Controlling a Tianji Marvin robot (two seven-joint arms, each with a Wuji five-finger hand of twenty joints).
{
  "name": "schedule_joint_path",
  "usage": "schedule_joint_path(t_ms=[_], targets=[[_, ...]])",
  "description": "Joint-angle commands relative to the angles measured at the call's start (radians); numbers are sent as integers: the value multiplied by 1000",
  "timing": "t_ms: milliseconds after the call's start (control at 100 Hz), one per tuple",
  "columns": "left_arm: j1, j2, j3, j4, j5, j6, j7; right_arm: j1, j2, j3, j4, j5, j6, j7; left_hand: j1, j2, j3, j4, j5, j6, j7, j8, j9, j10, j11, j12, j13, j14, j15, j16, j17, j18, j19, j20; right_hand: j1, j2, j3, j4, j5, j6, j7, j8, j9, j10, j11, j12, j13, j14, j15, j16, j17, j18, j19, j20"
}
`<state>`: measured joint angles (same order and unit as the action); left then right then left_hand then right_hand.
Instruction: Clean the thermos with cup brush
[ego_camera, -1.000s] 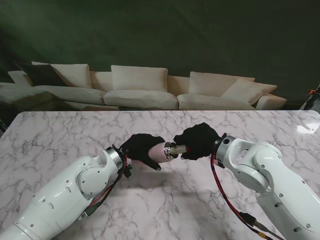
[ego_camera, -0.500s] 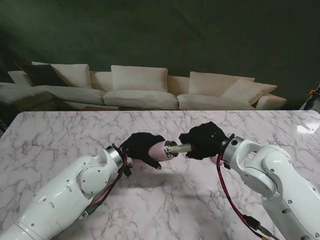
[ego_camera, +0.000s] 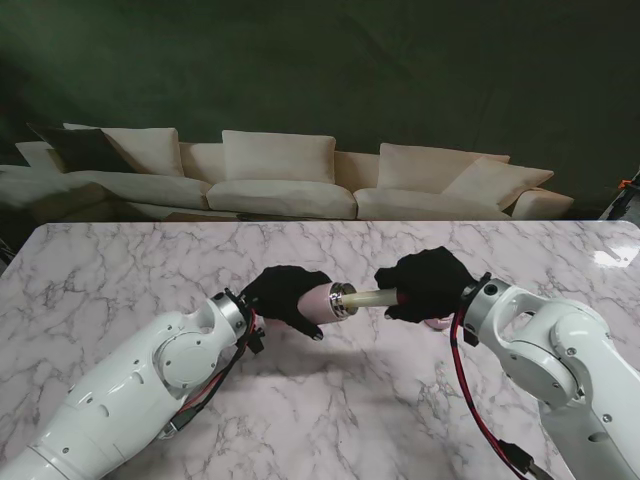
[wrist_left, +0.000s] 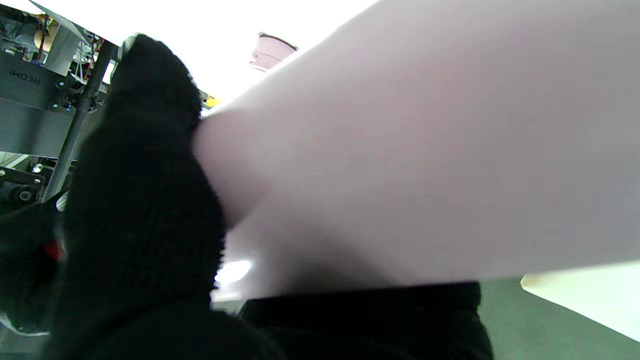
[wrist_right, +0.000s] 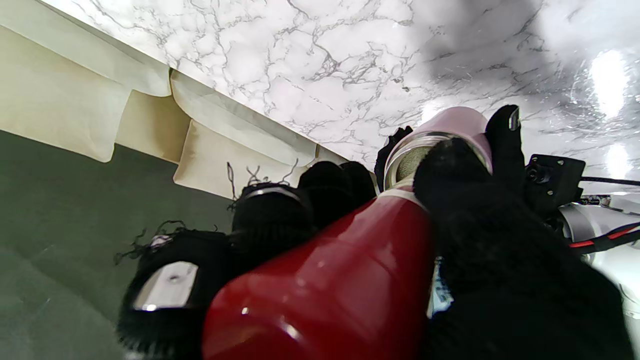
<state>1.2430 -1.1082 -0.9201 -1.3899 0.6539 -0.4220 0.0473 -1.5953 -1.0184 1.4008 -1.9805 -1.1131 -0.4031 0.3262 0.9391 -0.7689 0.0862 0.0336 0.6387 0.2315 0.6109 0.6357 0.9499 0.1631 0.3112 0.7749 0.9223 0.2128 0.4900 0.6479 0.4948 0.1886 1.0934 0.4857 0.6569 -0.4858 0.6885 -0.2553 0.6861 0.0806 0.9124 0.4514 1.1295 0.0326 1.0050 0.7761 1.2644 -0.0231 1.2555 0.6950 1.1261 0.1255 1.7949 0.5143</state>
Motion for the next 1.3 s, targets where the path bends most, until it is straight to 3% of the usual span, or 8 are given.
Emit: schedule_joint_path(t_ms=[0,540,880,1080,1290], targets=[[-2,2,-7,7,7,5,-11,-23,1,22,-14,0,-5,-22,331,510,244,-8,79,-222,145,33,0,-62,27,2,76,-99,176,48,32,-129,83,35,195,125,192,47,123,-269,122,29,60,-9,85,29,60,-179,307,84,64,-92,207,35],[-1,3,-18,12,19,-2,-1,-219,-19,199,-102,-22,-36,-167,326,506,252,-6,84,-223,150,32,5,-59,30,7,87,-110,187,56,45,-139,88,37,191,124,200,46,127,-281,113,58,59,-14,81,40,59,-182,322,94,66,-102,220,42],[-1,-1,-14,16,19,-6,16,-365,-35,315,-155,-79,-28,-284,326,508,253,-8,81,-224,149,31,3,-61,29,6,83,-106,180,54,41,-137,84,35,192,118,200,45,124,-269,91,33,57,-14,39,24,58,-147,302,89,64,-93,211,39],[4,-4,-17,14,21,-2,29,-450,-45,369,-157,-106,27,-344,326,509,252,-9,80,-223,149,31,1,-63,28,6,82,-108,177,53,39,-135,83,34,193,118,198,43,116,-254,80,1,52,-12,17,11,58,-130,289,88,59,-72,189,31],[3,-6,-16,11,17,-2,33,-464,-45,338,-66,-142,120,-388,328,510,250,-9,77,-222,147,31,-1,-62,28,6,79,-104,175,52,36,-134,81,33,195,114,199,43,108,-247,77,-33,38,-4,-24,-20,57,-100,250,76,53,-39,161,19]])
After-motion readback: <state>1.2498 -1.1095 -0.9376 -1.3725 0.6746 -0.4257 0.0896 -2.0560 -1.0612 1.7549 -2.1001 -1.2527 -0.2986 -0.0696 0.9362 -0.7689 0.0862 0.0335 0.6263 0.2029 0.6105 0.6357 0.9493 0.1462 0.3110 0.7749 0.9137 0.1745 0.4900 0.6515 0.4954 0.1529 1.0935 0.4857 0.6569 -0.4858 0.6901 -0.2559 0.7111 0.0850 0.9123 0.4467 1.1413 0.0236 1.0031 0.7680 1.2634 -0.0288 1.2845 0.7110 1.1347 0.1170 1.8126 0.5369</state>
